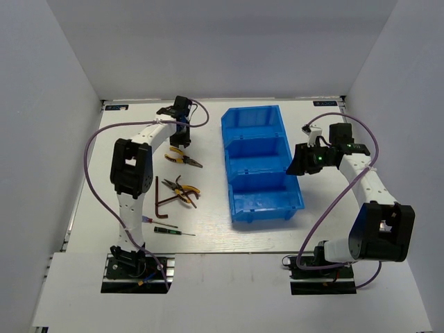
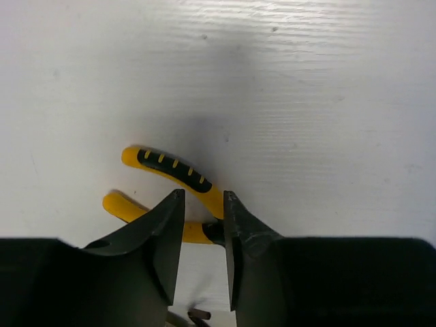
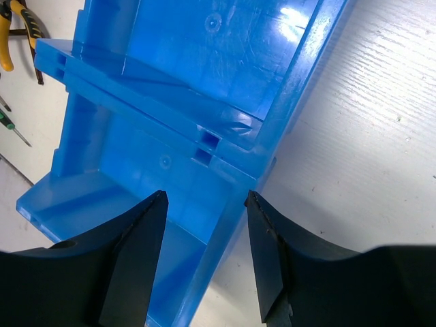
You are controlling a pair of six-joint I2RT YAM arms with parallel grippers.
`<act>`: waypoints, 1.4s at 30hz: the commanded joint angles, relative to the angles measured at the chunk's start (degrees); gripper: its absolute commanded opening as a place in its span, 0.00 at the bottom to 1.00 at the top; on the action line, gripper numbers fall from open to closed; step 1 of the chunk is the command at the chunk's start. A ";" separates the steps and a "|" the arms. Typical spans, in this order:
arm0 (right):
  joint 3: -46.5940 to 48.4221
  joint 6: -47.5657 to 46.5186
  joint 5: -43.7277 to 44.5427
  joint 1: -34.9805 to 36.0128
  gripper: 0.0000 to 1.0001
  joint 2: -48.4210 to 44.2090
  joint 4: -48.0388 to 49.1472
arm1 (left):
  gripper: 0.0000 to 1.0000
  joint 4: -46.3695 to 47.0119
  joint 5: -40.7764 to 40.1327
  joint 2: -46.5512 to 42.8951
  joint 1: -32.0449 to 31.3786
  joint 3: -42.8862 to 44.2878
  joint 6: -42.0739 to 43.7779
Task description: Sort the tools into containers
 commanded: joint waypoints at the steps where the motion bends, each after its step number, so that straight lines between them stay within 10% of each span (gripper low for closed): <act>1: -1.54 -0.19 0.79 -0.01 0.57 -0.30 -1.99 | 0.40 -2.53 -3.43 -4.89 -0.06 -4.26 -11.38; 28: -3.83 0.25 0.27 -0.10 0.58 -0.21 -0.94 | 0.54 5.31 3.16 -14.11 -1.20 -11.15 -19.48; 42: -4.36 0.43 -0.26 -0.10 0.58 0.32 -0.93 | 0.50 4.08 -1.41 -18.45 -0.15 -22.67 -40.65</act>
